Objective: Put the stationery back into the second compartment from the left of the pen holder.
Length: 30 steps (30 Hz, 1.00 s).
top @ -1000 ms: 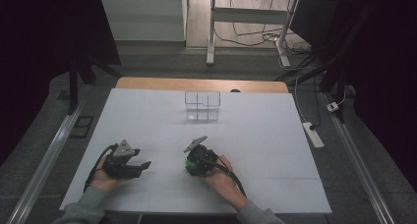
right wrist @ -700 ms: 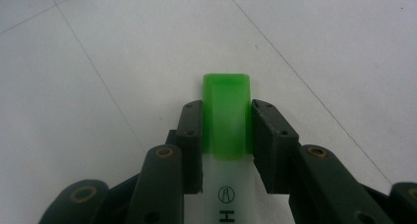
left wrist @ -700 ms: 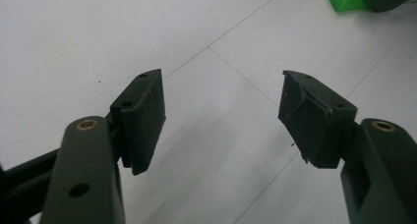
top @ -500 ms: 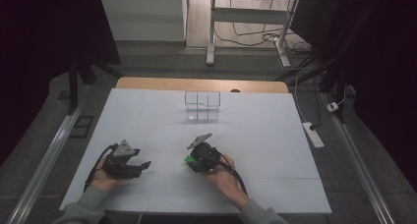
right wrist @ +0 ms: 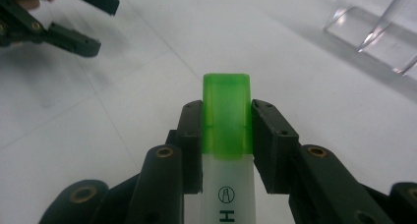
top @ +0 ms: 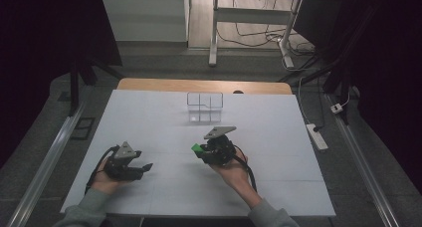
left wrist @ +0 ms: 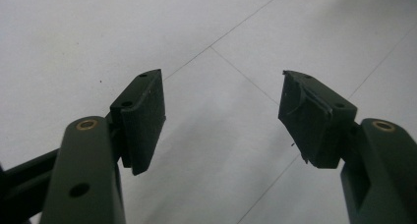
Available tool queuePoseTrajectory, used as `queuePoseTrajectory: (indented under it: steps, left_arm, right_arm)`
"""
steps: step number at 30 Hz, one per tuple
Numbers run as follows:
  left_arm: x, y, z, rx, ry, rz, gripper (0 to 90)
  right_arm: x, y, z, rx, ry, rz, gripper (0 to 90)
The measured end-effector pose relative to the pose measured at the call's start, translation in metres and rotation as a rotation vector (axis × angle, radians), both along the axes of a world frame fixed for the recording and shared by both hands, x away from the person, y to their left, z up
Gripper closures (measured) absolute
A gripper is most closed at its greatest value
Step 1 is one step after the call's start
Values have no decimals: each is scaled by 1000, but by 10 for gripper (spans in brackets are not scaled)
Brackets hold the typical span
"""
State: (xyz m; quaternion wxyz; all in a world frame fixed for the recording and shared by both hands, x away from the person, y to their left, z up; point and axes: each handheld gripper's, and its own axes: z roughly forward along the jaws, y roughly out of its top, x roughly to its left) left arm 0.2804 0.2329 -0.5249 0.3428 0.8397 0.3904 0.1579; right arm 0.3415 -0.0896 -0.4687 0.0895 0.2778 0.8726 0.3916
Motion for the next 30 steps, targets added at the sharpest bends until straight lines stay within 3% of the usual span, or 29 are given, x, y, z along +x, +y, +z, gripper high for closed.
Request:
queuePoseTrajectory:
  steps: [20,24,28,30]
  left_arm:
    - [2,-1,1,-16,-3,-1,339]
    - [2,0,1,-17,-4,1,340]
    - [2,0,1,-18,-8,2,340]
    - [1,0,2,-20,-11,2,340]
  right_arm:
    - [11,-27,30,179,-120,-50,670]
    - [25,-32,42,232,-145,-80,670]
    - [36,-31,51,239,-184,-96,669]
    - [48,-30,59,268,-203,-109,670]
